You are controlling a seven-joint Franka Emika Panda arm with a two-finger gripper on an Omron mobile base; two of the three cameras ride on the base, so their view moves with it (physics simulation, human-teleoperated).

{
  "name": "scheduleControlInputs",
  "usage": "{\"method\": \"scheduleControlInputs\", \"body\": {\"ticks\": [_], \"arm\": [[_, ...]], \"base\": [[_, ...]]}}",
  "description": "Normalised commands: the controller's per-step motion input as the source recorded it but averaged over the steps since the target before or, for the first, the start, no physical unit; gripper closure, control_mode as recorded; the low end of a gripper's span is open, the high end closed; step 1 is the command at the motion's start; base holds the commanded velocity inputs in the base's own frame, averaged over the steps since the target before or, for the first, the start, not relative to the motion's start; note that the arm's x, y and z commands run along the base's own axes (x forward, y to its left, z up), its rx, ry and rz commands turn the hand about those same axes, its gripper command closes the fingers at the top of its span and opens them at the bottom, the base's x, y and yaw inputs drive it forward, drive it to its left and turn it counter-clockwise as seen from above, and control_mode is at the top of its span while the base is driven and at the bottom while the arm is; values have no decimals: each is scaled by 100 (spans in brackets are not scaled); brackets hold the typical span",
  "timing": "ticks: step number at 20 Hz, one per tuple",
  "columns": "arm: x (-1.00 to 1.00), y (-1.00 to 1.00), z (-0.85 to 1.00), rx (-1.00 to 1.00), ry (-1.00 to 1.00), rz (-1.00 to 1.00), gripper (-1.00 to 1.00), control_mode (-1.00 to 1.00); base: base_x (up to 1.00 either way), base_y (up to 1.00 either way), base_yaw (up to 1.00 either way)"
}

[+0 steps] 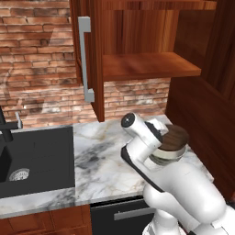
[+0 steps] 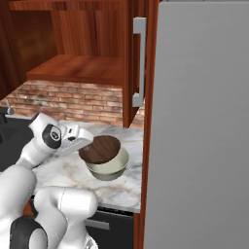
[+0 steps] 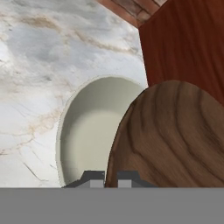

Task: Pick up the bowls on the counter and stack them on top of one another in the open cabinet. Place the smaller bowl on top of the larger bowl.

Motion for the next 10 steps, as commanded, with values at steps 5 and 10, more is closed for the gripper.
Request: {"method": "scheduleControlInputs", "body": {"ticks": [5, 10], "arm": [[-4, -11, -10, 2, 1, 1, 100, -100], [0, 0, -14, 2, 4, 3, 100, -100]], "base": [[0, 0, 0], [0, 0, 0]]}}
